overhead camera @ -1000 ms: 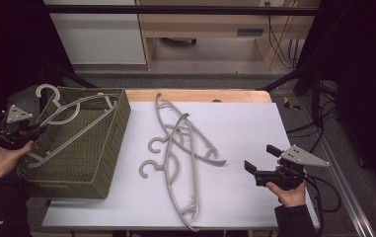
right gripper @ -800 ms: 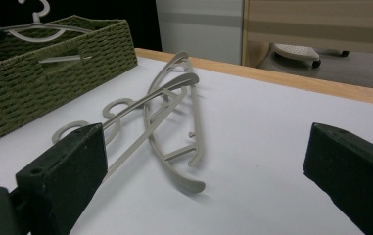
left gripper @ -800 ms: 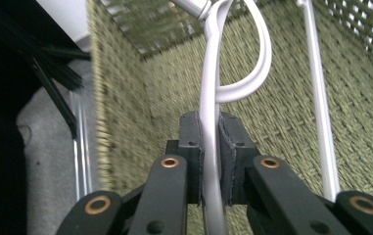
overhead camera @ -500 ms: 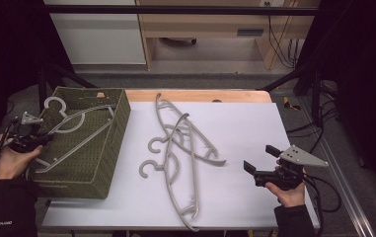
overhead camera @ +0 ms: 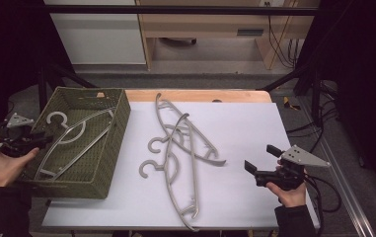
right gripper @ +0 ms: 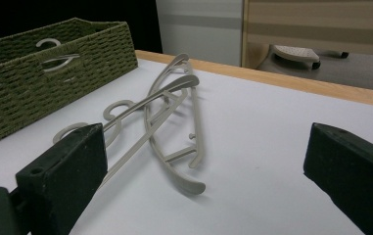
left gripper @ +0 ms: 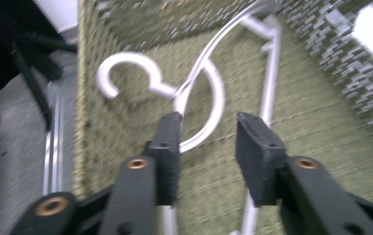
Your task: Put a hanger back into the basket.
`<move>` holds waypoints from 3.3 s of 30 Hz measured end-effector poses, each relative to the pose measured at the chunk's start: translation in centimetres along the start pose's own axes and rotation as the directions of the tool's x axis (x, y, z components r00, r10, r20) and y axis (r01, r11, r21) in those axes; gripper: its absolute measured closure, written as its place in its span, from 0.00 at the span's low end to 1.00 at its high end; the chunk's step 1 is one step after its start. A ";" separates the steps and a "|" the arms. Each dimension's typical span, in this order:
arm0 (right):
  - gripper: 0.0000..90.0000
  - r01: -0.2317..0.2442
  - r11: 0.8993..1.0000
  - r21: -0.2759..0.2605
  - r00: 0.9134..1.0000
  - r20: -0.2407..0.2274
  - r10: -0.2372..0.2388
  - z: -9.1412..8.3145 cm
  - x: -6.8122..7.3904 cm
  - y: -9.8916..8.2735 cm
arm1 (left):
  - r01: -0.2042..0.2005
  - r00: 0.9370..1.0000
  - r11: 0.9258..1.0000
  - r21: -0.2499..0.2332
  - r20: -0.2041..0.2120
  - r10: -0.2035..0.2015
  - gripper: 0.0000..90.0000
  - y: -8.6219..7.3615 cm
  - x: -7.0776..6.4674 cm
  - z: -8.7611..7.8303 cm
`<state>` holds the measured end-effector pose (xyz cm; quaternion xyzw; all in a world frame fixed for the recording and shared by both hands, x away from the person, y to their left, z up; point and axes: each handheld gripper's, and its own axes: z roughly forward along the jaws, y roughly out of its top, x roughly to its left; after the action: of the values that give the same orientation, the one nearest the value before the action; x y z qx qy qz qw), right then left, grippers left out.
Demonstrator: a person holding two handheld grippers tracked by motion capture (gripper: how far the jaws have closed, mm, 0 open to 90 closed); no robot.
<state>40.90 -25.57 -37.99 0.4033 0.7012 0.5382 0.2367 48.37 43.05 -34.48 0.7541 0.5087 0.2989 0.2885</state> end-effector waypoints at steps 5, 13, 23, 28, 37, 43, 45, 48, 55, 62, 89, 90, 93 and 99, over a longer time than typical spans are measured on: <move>0.03 0.000 1.000 0.000 1.000 -0.002 0.000 0.0 0.0 0.0 | 0.051 0.997 0.990 -0.132 0.061 -0.044 0.49 0.6 -2.2 -1.7; 0.03 -0.002 1.000 -0.006 1.000 0.001 0.002 -0.2 0.0 0.1 | 0.072 0.981 0.963 -0.258 0.192 -0.022 0.30 1.3 -6.6 -2.9; 0.03 -0.005 1.000 -0.014 1.000 0.003 0.005 -0.3 -0.1 0.2 | 0.106 0.956 0.931 -0.351 0.295 0.003 0.12 0.9 -12.5 -2.7; 0.03 -0.005 1.000 -0.012 1.000 0.003 0.005 -0.4 -0.1 0.2 | 0.092 0.946 0.931 -0.354 0.323 0.030 0.08 0.8 -15.5 -2.3; 0.03 -0.005 1.000 -0.013 1.000 0.004 0.005 -0.4 -0.1 0.1 | 0.061 0.927 0.937 -0.345 0.368 0.075 0.07 -0.1 -19.4 -1.2; 0.03 -0.005 1.000 -0.009 1.000 0.006 0.005 -0.3 -0.1 0.0 | 0.026 0.915 0.946 -0.323 0.389 0.108 0.07 -0.5 -21.8 -0.3; 0.03 -0.005 1.000 -0.011 1.000 0.004 0.005 -0.4 -0.1 0.0 | 0.013 0.911 0.949 -0.314 0.396 0.118 0.07 -0.7 -22.8 0.0; 0.03 -0.005 1.000 -0.010 1.000 0.007 0.005 -0.4 0.0 0.0 | -0.009 0.905 0.956 -0.292 0.405 0.132 0.08 -1.1 -23.9 0.7; 0.03 0.001 1.000 -0.006 1.000 0.003 -0.001 -0.4 0.1 0.0 | -0.044 0.888 0.973 -0.227 0.437 0.142 0.08 -1.9 -26.4 2.4; 0.03 -0.002 1.000 -0.010 1.000 0.004 0.002 -0.4 0.2 0.0 | -0.086 0.886 0.983 -0.160 0.440 0.149 0.09 -2.8 -28.7 4.1; 0.03 0.001 1.000 0.004 1.000 -0.002 -0.001 0.1 0.4 -0.2 | -0.167 0.900 0.986 0.005 0.410 0.150 0.24 -4.2 -33.1 8.0; 0.03 -0.001 1.000 0.004 1.000 -0.004 0.001 0.1 0.4 -0.2 | -0.167 0.900 0.986 0.006 0.410 0.150 0.24 -4.2 -33.1 8.0; 0.03 0.002 1.000 0.005 1.000 -0.002 -0.002 0.2 0.4 -0.2 | -0.179 0.898 0.984 0.008 0.411 0.159 0.26 -4.1 -33.1 8.0; 0.03 0.000 1.000 0.006 1.000 -0.006 0.000 0.1 0.5 -0.2 | -0.179 0.884 0.984 0.023 0.443 0.150 0.37 -3.9 -32.0 8.0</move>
<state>40.65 -25.14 -38.14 0.4021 0.7034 0.5375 0.2335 42.29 13.15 -47.66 0.8512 0.3737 0.1281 0.3455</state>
